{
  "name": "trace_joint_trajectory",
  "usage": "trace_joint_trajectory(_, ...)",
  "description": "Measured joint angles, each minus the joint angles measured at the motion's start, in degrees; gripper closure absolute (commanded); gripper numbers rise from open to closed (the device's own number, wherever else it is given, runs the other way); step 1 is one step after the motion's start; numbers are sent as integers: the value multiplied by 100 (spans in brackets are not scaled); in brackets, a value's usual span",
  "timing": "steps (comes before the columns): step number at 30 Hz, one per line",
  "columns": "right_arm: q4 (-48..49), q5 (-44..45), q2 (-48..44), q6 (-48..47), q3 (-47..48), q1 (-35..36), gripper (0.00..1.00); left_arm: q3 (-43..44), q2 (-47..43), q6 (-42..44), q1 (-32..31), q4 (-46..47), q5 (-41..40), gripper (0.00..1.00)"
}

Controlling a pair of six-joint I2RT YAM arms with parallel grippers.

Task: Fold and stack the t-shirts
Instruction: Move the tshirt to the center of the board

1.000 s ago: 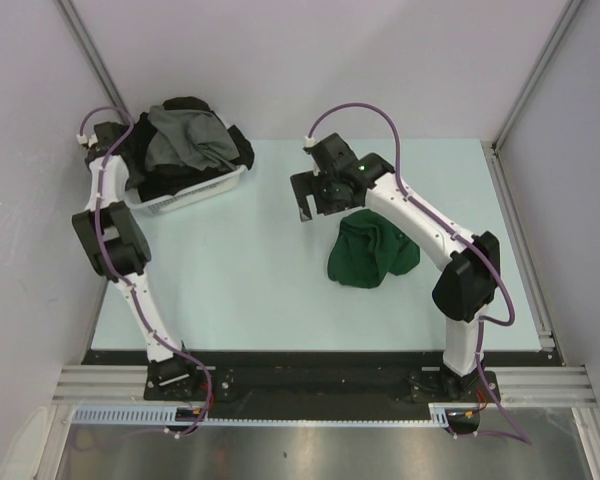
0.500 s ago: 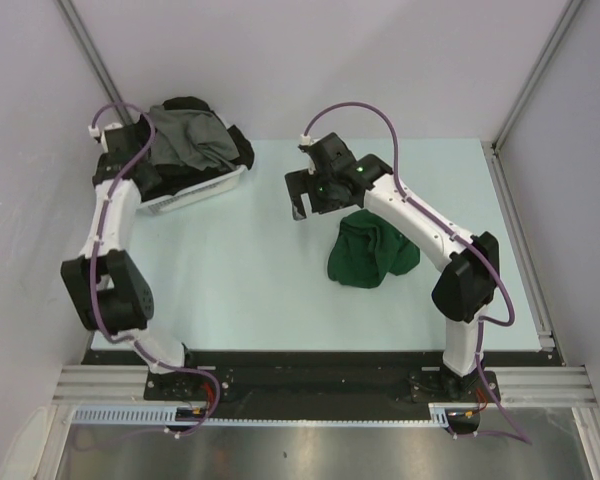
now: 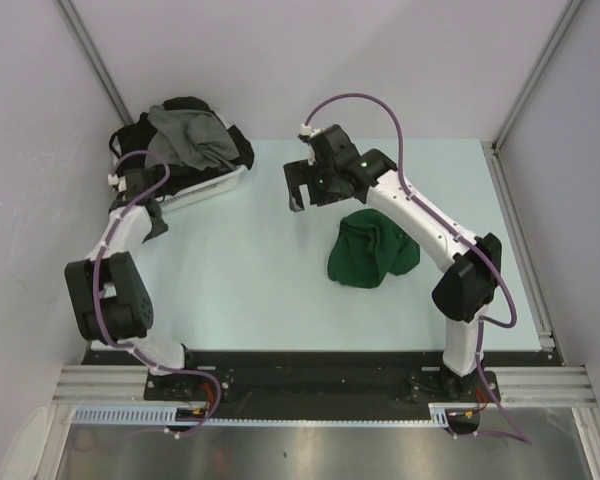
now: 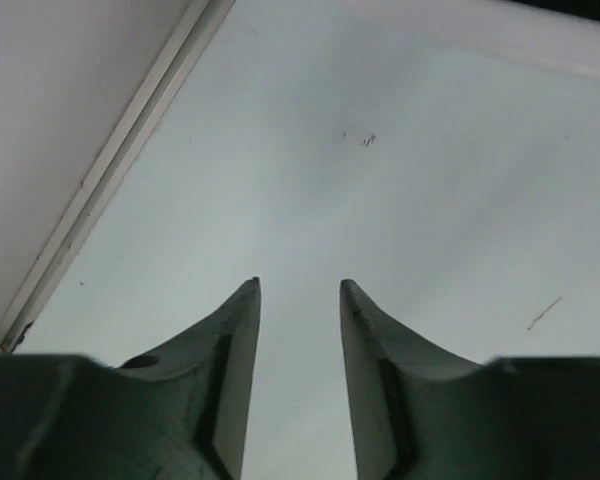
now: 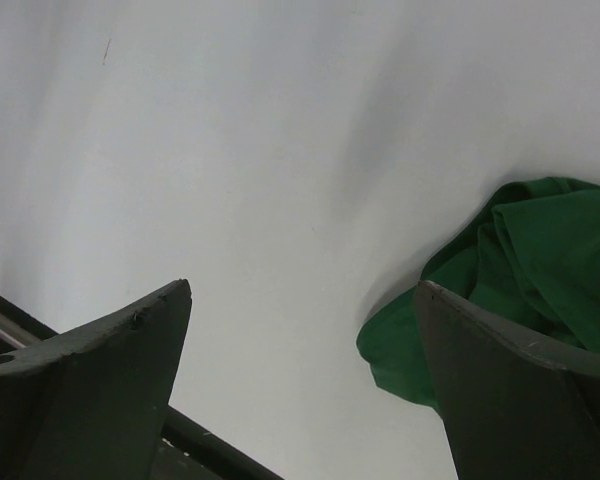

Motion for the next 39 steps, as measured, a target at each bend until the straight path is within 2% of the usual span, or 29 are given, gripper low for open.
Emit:
trace_joint_trajectory(2,-9,7,0,0,0,-4,0,306,323,-35,0,0,-66,75)
trace_joint_trajectory(5,-31,20,0,0,0,-26,0,728,758,-74,0,9,-90,91)
trace_joint_trajectory(6,-31,22,0,0,0,-33,1,813,844,-111,0,9,-92,100)
trace_joint_trajectory(14,-44,39,0,0,0,-160,0,1333,1368,-157,0,-79,-151,100)
trace_joint_trajectory(26,-297,203,-2,-52,74,-291,0,2315,2402,-173,0,-490,-656,100)
trace_joint_trajectory(39,-470,323,-2,-87,74,-297,0,4107,3383,-170,17,-1032,-940,100)
